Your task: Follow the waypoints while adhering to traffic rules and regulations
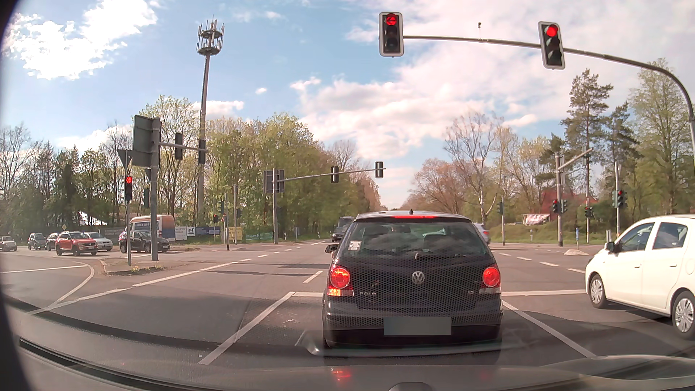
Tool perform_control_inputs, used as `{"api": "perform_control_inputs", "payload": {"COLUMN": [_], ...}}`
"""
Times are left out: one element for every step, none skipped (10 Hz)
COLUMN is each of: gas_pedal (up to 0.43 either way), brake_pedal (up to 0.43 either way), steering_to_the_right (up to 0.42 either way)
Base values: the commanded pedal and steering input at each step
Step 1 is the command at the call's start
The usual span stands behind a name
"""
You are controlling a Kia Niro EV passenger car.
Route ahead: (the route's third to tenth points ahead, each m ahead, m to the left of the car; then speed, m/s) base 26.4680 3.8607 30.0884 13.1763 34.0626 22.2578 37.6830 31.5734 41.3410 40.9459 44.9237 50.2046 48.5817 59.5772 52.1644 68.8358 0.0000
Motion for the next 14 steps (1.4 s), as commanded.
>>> {"api": "perform_control_inputs", "payload": {"gas_pedal": [0.000, 0.000, 0.000, 0.000, 0.000, 0.000, 0.000, 0.000, 0.000, 0.000, 0.000, 0.000, 0.000, 0.000], "brake_pedal": [0.250, 0.250, 0.250, 0.250, 0.250, 0.250, 0.250, 0.250, 0.250, 0.250, 0.250, 0.250, 0.250, 0.250], "steering_to_the_right": [-0.001, -0.001, -0.001, -0.001, -0.001, -0.001, -0.001, -0.001, -0.001, -0.001, -0.001, -0.001, -0.001, -0.001]}}
